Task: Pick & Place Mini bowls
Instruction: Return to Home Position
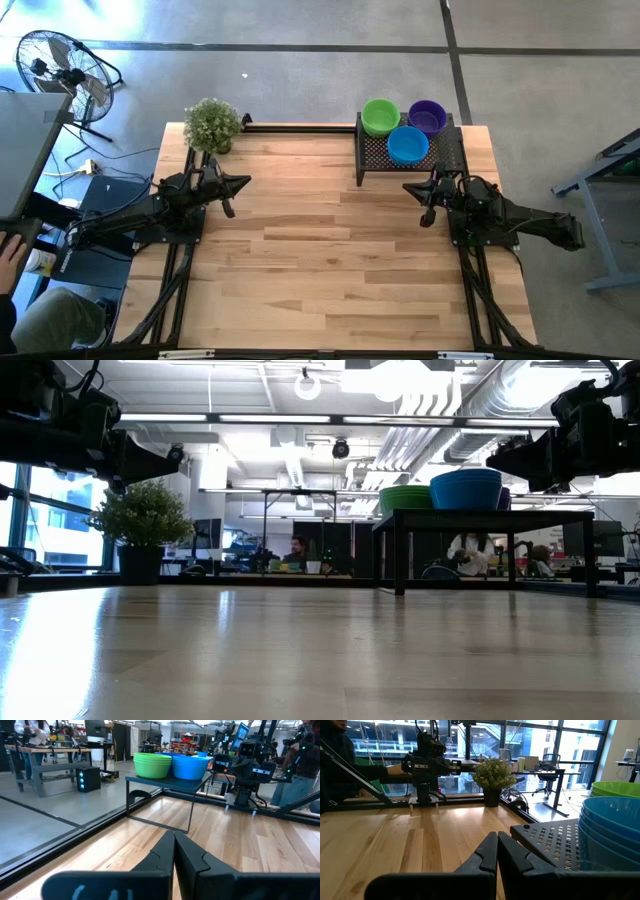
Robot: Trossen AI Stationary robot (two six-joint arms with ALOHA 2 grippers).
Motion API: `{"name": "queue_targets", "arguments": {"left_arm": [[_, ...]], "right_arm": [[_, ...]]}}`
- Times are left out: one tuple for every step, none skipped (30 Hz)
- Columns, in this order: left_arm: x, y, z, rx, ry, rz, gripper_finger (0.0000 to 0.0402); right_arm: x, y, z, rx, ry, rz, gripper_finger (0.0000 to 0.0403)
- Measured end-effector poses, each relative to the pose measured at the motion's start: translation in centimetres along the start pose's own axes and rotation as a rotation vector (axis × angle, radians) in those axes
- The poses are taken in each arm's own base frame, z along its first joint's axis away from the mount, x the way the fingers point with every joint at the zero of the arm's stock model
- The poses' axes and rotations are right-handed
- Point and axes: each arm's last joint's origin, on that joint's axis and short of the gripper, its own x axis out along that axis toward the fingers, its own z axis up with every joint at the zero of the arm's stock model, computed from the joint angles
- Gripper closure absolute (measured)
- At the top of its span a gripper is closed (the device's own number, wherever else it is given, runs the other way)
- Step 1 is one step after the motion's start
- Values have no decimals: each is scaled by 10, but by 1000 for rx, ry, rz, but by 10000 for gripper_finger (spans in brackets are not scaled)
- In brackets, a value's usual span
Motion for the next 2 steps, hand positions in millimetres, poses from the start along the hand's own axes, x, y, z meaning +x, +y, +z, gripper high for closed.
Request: {"name": "queue_targets", "arguments": {"left_arm": [[0, 0, 0, 0, 0, 0, 401], [0, 0, 0, 0, 0, 0, 401]], "right_arm": [[0, 0, 0, 0, 0, 0, 402], [0, 0, 0, 0, 0, 0, 402]]}}
